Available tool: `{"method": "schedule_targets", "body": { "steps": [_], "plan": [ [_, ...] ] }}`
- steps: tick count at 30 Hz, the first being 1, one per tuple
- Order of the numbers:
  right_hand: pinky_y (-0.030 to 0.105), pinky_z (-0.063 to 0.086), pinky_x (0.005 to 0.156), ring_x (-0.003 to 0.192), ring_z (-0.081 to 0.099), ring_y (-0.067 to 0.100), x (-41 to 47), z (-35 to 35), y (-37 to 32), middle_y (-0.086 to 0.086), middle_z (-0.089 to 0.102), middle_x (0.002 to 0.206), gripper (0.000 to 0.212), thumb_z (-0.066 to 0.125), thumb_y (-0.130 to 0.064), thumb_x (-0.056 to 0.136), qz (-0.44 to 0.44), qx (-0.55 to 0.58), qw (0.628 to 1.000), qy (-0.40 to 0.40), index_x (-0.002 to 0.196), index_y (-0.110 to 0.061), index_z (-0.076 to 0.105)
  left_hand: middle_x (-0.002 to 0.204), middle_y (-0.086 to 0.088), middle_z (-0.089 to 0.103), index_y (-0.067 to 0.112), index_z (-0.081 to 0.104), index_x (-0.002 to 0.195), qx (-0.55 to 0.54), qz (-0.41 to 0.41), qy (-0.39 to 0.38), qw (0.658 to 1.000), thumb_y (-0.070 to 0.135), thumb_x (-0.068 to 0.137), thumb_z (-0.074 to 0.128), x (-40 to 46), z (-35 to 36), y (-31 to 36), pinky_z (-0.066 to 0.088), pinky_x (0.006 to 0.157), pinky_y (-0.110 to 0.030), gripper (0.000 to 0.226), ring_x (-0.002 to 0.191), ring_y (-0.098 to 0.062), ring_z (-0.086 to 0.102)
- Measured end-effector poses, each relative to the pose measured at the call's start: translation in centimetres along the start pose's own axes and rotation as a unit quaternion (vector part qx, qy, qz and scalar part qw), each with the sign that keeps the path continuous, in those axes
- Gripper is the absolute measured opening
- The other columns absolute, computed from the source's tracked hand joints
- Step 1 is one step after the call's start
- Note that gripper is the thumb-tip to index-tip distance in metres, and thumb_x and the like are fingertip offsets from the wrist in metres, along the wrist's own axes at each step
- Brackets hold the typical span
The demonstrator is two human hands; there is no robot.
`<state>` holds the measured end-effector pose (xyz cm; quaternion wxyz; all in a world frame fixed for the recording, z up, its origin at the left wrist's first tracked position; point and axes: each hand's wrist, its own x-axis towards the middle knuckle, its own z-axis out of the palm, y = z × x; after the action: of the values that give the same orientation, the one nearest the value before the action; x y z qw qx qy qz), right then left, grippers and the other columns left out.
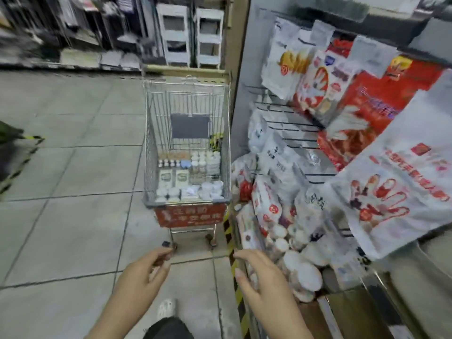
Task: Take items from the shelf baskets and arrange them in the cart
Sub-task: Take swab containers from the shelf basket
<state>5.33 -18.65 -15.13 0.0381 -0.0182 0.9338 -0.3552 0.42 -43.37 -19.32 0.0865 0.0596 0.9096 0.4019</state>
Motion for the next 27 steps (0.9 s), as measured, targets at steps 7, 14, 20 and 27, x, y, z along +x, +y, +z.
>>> {"method": "schedule_targets", "body": {
  "steps": [7, 14, 20, 27],
  "plan": [
    [0.008, 0.033, 0.093, 0.113, 0.045, -0.007, 10.7, 4.9, -3.7, -0.023, 0.049, 0.119, 0.028, 0.049, -0.029, 0.097, 0.008, 0.030, 0.999, -0.016, 0.124, -0.030, 0.055, 0.098, 0.018, 0.066, 0.031, 0.061, 0.108, -0.003, -0.020, 0.029, 0.999, 0.019, 0.090, 0.062, 7.6, -5.7, -4.5, 0.047, 0.081, -0.021, 0.021, 0.094, 0.002, 0.062],
    [0.012, 0.042, 0.091, 0.112, 0.047, -0.008, 19.2, 8.9, -5.7, -0.025, 0.050, 0.120, 0.028, 0.051, -0.031, 0.096, 0.045, 0.077, 0.996, -0.012, 0.124, -0.031, 0.056, 0.107, 0.017, 0.062, 0.023, 0.060, 0.121, 0.058, 0.011, -0.007, 0.998, 0.023, 0.093, 0.057, 17.0, -11.1, -7.7, 0.047, 0.089, -0.028, 0.028, 0.100, -0.003, 0.058],
    [-0.002, 0.032, 0.082, 0.102, 0.042, -0.022, 22.0, 7.7, -1.9, -0.023, 0.053, 0.115, 0.021, 0.056, -0.026, 0.095, 0.134, 0.075, 0.988, -0.019, 0.110, -0.040, 0.055, 0.115, 0.013, 0.063, 0.023, 0.059, 0.123, 0.070, 0.009, -0.045, 0.997, 0.025, 0.093, 0.056, 23.3, -11.4, -9.1, 0.044, 0.088, -0.024, 0.030, 0.105, -0.004, 0.058],
    [-0.003, 0.031, 0.081, 0.104, 0.045, -0.022, 28.2, 6.0, 3.1, -0.030, 0.052, 0.111, 0.029, 0.055, -0.021, 0.096, 0.169, 0.053, 0.981, -0.072, 0.102, -0.048, 0.051, 0.121, 0.013, 0.058, 0.023, 0.053, 0.129, 0.068, -0.010, -0.108, 0.992, 0.030, 0.097, 0.050, 29.8, -6.5, -7.9, 0.041, 0.086, -0.018, 0.033, 0.105, -0.002, 0.054]
  ]
}}
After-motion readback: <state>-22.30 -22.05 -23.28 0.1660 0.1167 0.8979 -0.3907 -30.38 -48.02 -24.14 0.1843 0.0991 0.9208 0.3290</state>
